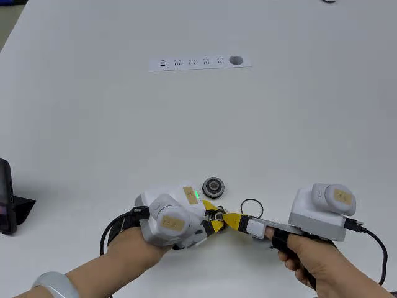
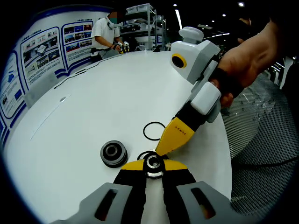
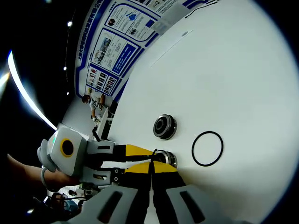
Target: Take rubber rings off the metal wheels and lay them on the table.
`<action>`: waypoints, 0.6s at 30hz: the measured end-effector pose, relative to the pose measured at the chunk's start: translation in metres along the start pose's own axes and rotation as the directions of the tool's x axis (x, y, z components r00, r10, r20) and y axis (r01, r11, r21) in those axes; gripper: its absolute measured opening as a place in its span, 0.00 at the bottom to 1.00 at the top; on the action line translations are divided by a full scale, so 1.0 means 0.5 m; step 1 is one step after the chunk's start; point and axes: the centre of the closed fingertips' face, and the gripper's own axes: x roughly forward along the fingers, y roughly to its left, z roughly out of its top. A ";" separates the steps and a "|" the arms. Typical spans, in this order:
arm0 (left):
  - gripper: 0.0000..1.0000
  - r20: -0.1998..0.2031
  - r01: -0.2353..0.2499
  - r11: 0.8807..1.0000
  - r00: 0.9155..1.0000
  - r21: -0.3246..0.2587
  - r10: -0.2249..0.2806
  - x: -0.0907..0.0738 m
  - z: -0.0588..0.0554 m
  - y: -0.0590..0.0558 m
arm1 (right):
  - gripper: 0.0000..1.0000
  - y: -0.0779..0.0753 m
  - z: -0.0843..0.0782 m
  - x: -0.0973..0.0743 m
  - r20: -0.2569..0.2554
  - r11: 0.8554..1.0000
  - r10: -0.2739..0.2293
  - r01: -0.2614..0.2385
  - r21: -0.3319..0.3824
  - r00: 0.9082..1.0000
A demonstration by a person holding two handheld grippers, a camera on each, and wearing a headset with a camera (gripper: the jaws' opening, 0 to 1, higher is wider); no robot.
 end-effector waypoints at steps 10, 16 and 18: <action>0.12 -0.001 0.000 1.000 1.000 0.004 0.000 0.001 0.000 0.001 | 0.02 -0.013 0.009 -0.006 0.019 1.000 -0.020 0.019 0.024 1.000; 0.12 0.002 0.001 1.000 1.000 0.013 -0.001 0.000 0.000 0.001 | 0.02 -0.020 0.002 -0.005 0.009 0.999 -0.039 0.039 0.012 0.999; 0.13 0.008 0.003 1.000 1.000 0.014 -0.003 0.000 0.000 0.001 | 0.02 -0.021 0.001 -0.004 0.007 0.999 -0.042 0.042 0.012 0.999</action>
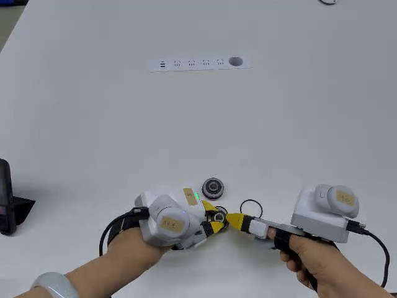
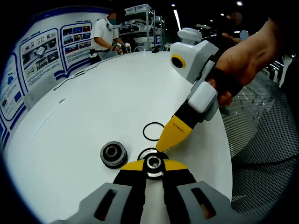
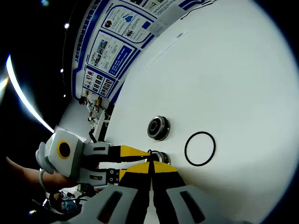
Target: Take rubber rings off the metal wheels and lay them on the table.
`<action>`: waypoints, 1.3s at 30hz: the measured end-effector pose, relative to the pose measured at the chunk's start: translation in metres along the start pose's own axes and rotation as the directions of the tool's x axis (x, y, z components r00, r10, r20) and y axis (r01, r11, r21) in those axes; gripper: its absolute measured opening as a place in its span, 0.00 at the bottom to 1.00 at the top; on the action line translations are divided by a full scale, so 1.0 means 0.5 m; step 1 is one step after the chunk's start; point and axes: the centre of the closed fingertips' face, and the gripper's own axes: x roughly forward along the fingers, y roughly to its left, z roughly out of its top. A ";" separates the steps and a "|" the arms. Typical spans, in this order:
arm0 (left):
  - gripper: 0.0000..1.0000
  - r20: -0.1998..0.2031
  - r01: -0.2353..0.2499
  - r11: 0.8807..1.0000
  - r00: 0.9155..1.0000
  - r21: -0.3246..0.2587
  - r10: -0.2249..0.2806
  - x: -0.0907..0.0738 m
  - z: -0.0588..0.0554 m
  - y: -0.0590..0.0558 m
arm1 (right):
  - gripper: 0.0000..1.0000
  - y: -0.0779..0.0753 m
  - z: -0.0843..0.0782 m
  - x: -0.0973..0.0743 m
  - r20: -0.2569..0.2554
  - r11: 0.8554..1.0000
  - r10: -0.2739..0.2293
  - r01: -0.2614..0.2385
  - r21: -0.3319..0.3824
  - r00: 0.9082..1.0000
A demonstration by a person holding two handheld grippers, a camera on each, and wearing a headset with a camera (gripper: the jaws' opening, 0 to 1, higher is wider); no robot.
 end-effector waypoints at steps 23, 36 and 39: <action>0.22 0.050 -0.002 1.000 0.999 0.009 0.002 -0.012 0.016 -0.007 | 0.02 -0.001 -0.005 0.001 -0.009 1.000 -0.004 0.004 -0.007 1.000; 0.36 0.058 -0.032 0.999 0.998 -0.004 0.032 -0.024 -0.001 0.003 | 0.02 0.014 -0.007 0.001 -0.013 1.000 0.014 -0.014 -0.011 1.000; 0.37 0.062 -0.037 0.999 0.997 -0.007 0.037 -0.027 -0.003 0.004 | 0.02 0.020 -0.006 0.001 -0.009 1.000 0.022 -0.022 -0.010 1.000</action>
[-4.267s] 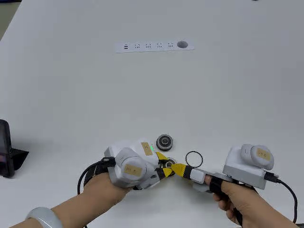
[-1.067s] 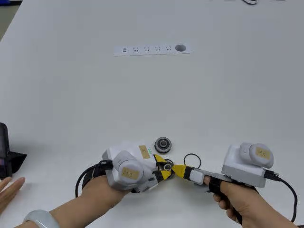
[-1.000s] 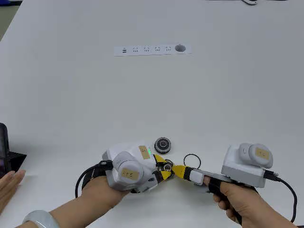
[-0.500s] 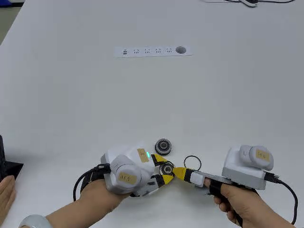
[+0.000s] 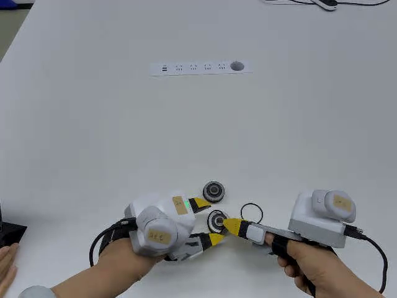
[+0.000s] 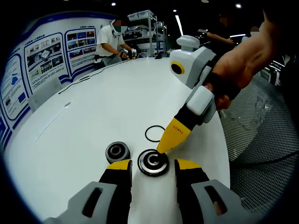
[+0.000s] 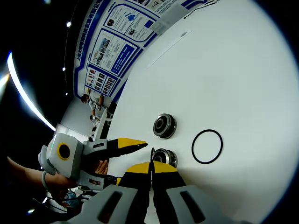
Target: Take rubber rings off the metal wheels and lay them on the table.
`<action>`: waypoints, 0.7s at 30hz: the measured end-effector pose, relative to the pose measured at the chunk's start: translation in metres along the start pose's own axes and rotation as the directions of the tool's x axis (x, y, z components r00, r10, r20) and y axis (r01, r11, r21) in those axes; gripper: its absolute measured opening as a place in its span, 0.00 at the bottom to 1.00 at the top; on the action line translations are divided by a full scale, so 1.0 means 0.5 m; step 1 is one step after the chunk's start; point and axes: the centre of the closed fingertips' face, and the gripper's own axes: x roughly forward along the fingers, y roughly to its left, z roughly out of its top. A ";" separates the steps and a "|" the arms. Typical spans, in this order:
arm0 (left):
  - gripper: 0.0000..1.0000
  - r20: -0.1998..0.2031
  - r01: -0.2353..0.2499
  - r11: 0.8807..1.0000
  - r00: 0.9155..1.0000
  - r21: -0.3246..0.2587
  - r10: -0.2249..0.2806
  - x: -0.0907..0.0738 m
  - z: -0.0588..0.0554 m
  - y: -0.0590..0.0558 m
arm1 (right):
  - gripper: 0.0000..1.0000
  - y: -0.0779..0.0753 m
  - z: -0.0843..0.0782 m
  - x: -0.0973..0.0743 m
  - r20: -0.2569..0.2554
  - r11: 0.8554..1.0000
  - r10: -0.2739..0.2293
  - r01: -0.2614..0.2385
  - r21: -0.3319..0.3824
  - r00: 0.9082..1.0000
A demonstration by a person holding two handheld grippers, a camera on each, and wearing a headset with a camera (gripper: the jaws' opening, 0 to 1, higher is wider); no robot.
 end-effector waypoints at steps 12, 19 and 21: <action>0.48 -0.004 -0.018 1.000 1.000 -0.006 0.018 -0.005 -0.008 0.004 | 0.02 0.018 0.001 -0.005 0.011 1.000 0.026 -0.026 0.010 1.000; 0.52 -0.007 -0.026 1.000 1.000 -0.016 0.026 -0.011 -0.017 0.004 | 0.02 0.033 0.012 -0.017 0.034 0.999 0.047 -0.047 0.018 0.998; 0.52 -0.010 -0.030 0.999 1.000 -0.016 0.030 -0.014 -0.020 0.005 | 0.02 0.033 0.016 -0.022 0.043 0.999 0.047 -0.048 0.020 0.998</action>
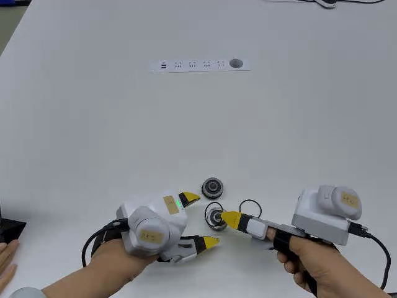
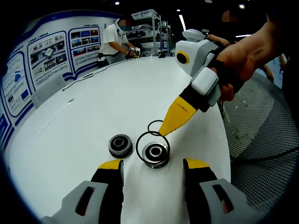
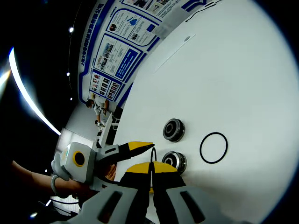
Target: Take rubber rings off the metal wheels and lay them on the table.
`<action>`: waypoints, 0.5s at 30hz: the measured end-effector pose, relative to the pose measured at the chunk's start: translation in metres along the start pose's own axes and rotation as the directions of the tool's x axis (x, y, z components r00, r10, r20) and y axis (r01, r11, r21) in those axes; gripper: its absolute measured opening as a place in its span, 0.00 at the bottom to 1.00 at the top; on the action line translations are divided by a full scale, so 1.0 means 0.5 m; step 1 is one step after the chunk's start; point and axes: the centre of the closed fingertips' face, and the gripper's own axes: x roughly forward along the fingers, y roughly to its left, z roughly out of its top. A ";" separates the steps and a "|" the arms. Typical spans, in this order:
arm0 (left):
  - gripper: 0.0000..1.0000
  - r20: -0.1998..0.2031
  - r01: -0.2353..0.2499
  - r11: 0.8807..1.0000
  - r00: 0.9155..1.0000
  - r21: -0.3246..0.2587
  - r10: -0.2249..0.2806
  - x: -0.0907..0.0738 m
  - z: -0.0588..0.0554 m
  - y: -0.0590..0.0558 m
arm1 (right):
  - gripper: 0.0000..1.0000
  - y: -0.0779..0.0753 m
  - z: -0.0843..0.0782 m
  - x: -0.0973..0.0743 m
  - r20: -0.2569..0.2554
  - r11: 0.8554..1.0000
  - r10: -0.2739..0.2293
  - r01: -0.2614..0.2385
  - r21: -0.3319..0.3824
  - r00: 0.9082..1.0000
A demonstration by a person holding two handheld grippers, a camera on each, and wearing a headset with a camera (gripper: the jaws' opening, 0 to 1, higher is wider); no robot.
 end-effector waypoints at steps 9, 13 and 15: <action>0.54 -0.001 -0.009 1.000 1.000 -0.010 0.009 -0.004 -0.004 0.004 | 0.02 -0.022 0.016 -0.026 0.037 1.000 -0.024 0.023 0.017 0.999; 0.54 0.000 -0.008 1.000 1.000 -0.008 0.008 -0.004 -0.004 0.004 | 0.02 -0.034 0.024 -0.036 0.053 0.999 -0.038 0.037 0.028 0.998; 0.55 0.002 -0.008 1.000 1.000 -0.013 0.008 -0.004 -0.003 0.004 | 0.02 -0.038 0.027 -0.040 0.060 0.999 -0.045 0.043 0.032 0.997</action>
